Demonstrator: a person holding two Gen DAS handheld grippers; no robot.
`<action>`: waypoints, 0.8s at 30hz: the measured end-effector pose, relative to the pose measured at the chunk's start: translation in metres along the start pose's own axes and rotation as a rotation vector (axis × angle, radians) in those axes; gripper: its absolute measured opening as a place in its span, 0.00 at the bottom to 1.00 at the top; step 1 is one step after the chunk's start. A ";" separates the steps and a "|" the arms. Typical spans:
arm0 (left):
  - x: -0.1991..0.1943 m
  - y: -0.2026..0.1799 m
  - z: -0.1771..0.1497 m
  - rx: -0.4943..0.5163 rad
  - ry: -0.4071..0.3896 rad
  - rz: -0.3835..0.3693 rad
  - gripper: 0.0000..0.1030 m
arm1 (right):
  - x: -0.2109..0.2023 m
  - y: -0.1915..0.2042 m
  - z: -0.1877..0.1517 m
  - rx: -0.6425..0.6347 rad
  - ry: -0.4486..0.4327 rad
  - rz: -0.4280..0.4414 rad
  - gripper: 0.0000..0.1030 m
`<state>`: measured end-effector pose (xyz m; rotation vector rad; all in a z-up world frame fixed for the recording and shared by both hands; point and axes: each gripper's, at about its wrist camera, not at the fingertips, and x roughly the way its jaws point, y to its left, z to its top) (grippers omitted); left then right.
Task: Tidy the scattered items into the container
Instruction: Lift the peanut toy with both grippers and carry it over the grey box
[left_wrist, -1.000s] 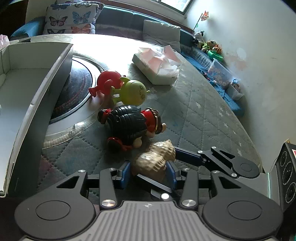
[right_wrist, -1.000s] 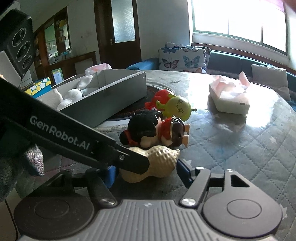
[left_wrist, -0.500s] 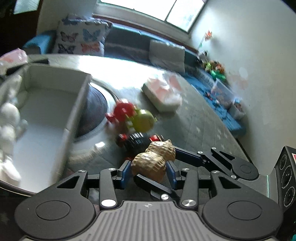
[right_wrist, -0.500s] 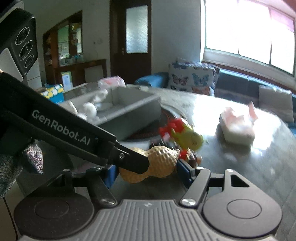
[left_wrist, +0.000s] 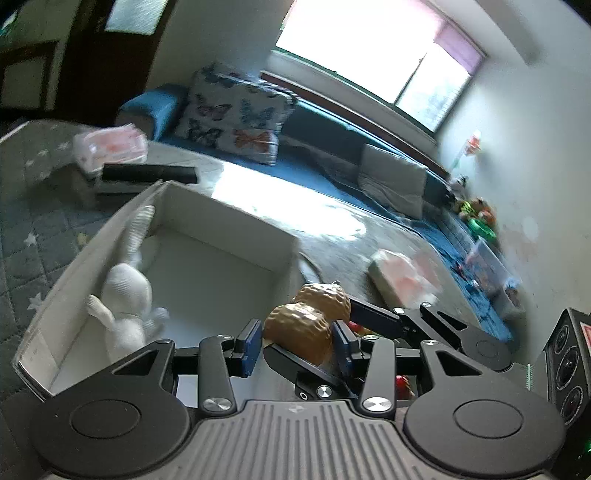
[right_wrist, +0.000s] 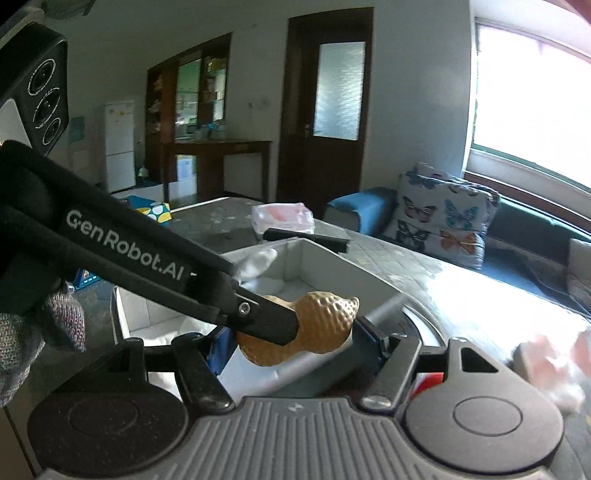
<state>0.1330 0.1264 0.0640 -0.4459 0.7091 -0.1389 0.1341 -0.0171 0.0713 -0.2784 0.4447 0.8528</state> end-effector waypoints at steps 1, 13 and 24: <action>0.004 0.007 0.003 -0.018 0.003 0.002 0.43 | 0.008 0.000 0.002 -0.005 0.007 0.009 0.67; 0.054 0.069 0.012 -0.226 0.101 -0.002 0.43 | 0.091 -0.006 0.007 -0.101 0.178 0.101 0.67; 0.072 0.083 0.010 -0.290 0.162 0.013 0.43 | 0.124 0.007 0.009 -0.253 0.322 0.109 0.67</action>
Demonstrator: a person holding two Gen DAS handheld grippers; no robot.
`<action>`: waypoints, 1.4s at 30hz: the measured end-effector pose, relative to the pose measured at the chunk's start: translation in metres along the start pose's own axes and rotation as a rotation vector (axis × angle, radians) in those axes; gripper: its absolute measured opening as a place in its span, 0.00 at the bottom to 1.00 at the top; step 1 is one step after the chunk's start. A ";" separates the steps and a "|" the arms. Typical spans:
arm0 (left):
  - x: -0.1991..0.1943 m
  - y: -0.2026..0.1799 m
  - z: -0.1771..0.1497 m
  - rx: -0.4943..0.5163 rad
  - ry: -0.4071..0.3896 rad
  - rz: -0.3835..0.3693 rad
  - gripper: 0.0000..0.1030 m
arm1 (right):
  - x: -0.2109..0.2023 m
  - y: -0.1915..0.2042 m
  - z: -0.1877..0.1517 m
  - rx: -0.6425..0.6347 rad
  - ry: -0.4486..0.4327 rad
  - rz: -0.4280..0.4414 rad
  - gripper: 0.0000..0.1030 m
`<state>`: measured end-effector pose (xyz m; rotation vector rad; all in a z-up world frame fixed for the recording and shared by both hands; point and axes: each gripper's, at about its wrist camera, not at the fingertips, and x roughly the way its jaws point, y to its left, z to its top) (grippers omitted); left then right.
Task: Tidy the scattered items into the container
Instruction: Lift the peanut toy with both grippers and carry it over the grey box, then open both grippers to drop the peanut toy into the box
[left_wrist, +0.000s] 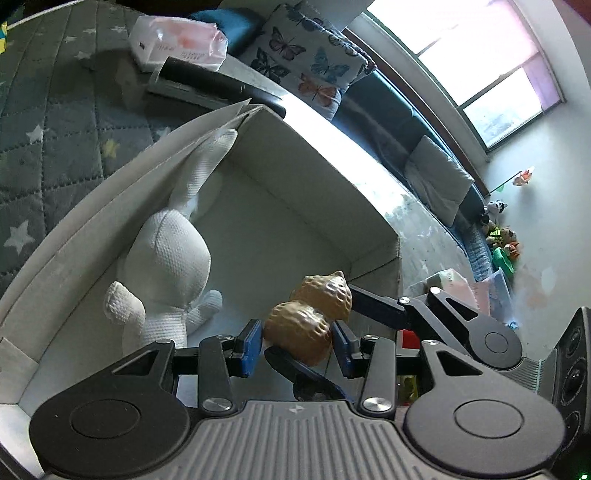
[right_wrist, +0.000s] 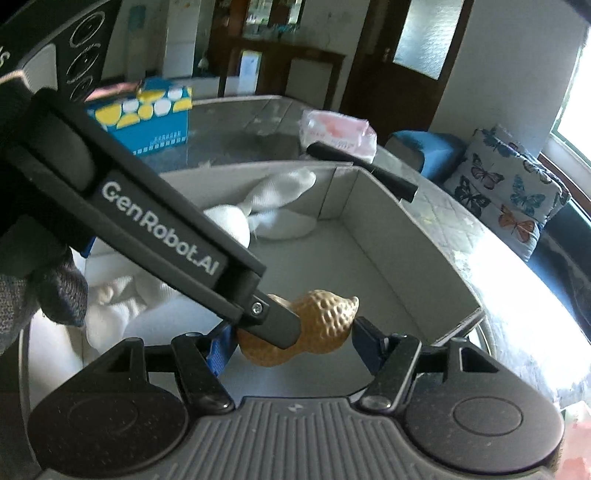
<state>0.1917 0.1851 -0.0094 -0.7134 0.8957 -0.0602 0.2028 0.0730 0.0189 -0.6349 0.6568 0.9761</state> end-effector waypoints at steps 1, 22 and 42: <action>0.000 0.000 0.000 0.000 0.000 0.005 0.43 | 0.002 0.001 0.000 0.000 0.007 -0.003 0.67; -0.016 -0.010 -0.004 0.023 -0.035 0.019 0.42 | -0.019 -0.002 -0.011 0.093 -0.059 -0.020 0.73; -0.060 -0.068 -0.049 0.154 -0.104 -0.016 0.42 | -0.124 -0.003 -0.072 0.276 -0.258 -0.081 0.82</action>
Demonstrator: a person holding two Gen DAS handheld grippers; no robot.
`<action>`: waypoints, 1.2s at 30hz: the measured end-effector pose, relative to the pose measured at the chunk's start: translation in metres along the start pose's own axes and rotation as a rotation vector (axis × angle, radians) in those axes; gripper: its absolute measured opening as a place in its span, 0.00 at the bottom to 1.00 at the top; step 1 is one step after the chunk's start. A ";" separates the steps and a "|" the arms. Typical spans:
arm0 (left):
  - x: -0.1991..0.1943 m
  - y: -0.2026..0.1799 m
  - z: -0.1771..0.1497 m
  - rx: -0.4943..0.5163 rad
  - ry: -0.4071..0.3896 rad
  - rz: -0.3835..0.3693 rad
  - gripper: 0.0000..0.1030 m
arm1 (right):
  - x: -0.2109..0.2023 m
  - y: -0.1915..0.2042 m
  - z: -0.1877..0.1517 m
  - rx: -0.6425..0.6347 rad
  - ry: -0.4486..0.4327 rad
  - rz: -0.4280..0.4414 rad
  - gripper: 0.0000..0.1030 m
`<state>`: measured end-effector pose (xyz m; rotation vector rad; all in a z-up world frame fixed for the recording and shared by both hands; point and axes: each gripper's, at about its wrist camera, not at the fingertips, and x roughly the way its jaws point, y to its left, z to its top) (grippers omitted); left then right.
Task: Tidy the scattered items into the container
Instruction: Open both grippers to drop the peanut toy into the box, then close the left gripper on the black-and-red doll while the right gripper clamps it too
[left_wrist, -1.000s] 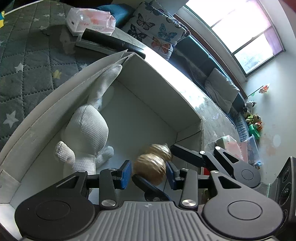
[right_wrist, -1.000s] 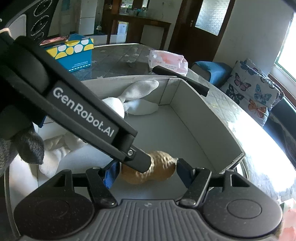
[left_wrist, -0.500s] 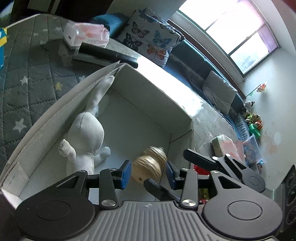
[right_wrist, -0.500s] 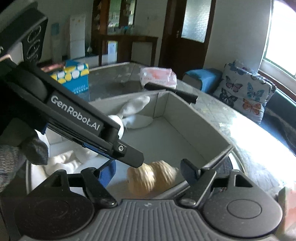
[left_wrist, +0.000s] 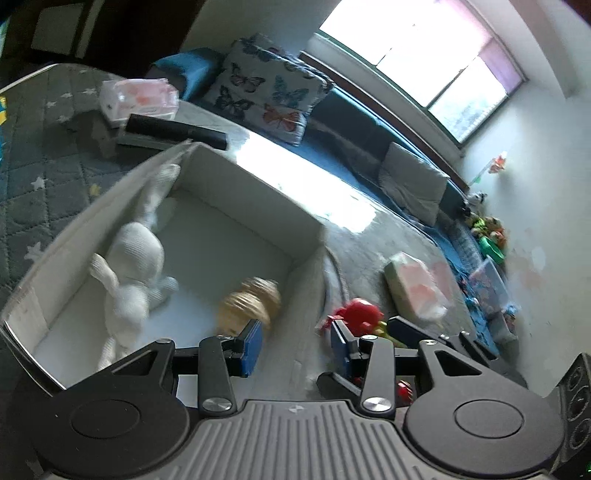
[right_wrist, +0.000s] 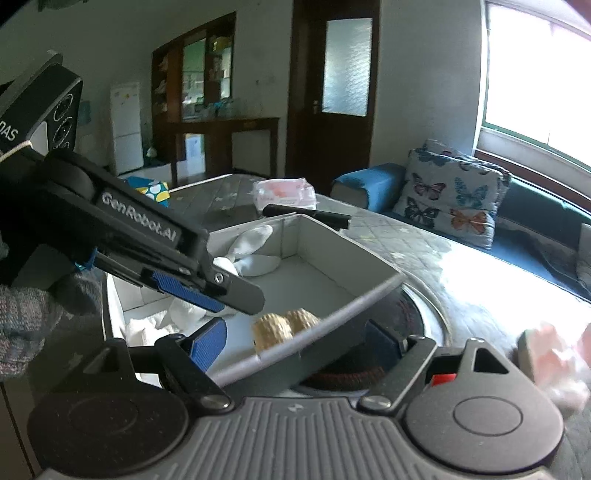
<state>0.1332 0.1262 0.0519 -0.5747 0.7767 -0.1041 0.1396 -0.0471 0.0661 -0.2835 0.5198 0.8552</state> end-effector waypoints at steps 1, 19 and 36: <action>-0.001 -0.005 -0.003 0.008 0.001 -0.006 0.42 | -0.006 -0.001 -0.005 0.007 -0.002 -0.007 0.82; 0.019 -0.065 -0.054 0.112 0.103 -0.069 0.42 | -0.063 -0.024 -0.073 0.158 -0.003 -0.125 0.89; 0.062 -0.063 -0.056 0.012 0.128 -0.062 0.42 | -0.034 -0.054 -0.096 0.310 0.038 -0.180 0.92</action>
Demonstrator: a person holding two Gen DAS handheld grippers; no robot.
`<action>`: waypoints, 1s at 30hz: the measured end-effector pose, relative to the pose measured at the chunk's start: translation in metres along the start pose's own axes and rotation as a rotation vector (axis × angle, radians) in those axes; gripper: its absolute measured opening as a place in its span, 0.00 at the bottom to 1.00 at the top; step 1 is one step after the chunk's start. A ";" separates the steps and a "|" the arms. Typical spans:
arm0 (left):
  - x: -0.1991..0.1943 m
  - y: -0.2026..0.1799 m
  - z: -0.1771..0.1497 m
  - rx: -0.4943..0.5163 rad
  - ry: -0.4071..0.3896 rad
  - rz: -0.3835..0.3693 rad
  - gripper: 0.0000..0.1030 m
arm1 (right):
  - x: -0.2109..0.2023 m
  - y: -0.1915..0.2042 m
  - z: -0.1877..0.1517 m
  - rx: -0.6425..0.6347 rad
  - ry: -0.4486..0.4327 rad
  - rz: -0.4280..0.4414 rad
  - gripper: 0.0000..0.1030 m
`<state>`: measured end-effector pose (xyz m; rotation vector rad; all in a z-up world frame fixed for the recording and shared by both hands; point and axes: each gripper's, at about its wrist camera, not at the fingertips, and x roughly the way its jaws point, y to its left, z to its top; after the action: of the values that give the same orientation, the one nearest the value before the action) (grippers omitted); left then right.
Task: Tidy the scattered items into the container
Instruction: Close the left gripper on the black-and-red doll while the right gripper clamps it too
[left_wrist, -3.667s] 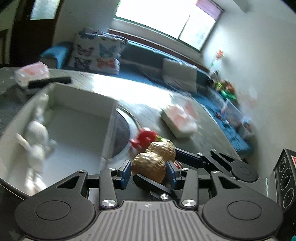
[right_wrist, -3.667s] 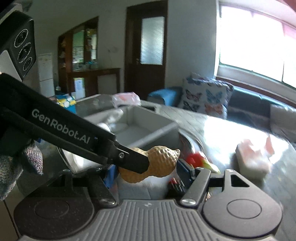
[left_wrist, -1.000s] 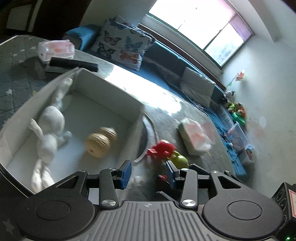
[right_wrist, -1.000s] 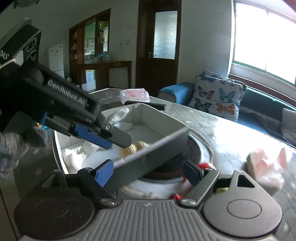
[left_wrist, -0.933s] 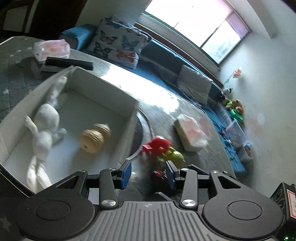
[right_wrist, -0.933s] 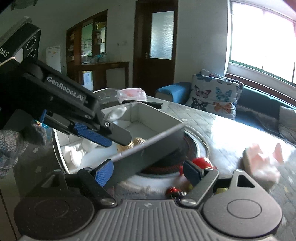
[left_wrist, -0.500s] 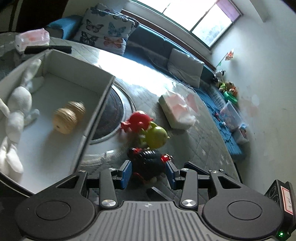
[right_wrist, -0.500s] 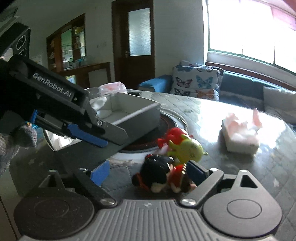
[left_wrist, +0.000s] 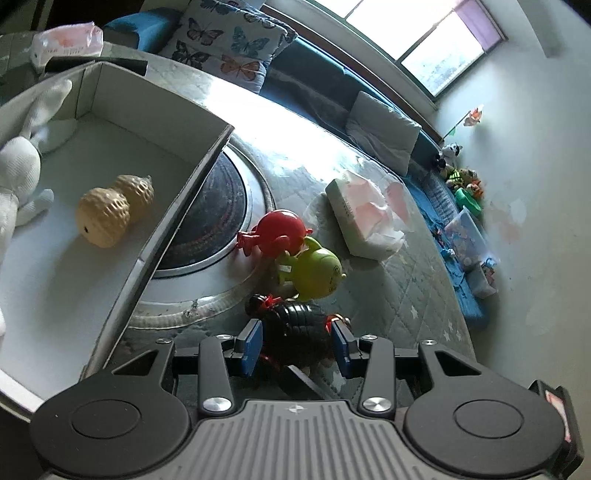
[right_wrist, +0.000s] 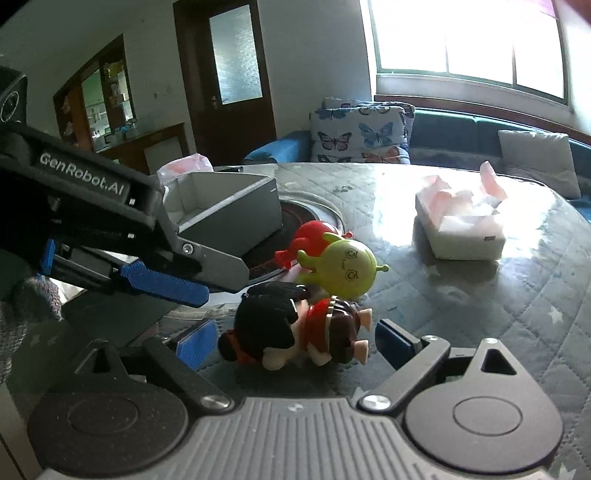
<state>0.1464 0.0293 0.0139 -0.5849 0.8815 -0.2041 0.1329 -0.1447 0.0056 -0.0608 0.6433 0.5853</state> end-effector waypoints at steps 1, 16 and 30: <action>0.002 0.000 0.000 -0.004 0.001 -0.003 0.42 | 0.002 0.000 0.000 -0.001 0.001 0.000 0.92; 0.025 0.000 0.002 -0.018 0.030 0.036 0.42 | 0.020 0.006 0.002 -0.034 0.015 -0.005 0.92; 0.030 0.002 0.007 -0.066 0.039 0.043 0.44 | 0.023 0.000 0.003 0.042 0.021 0.002 0.92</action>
<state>0.1708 0.0222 -0.0036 -0.6245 0.9405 -0.1484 0.1491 -0.1328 -0.0051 -0.0270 0.6761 0.5733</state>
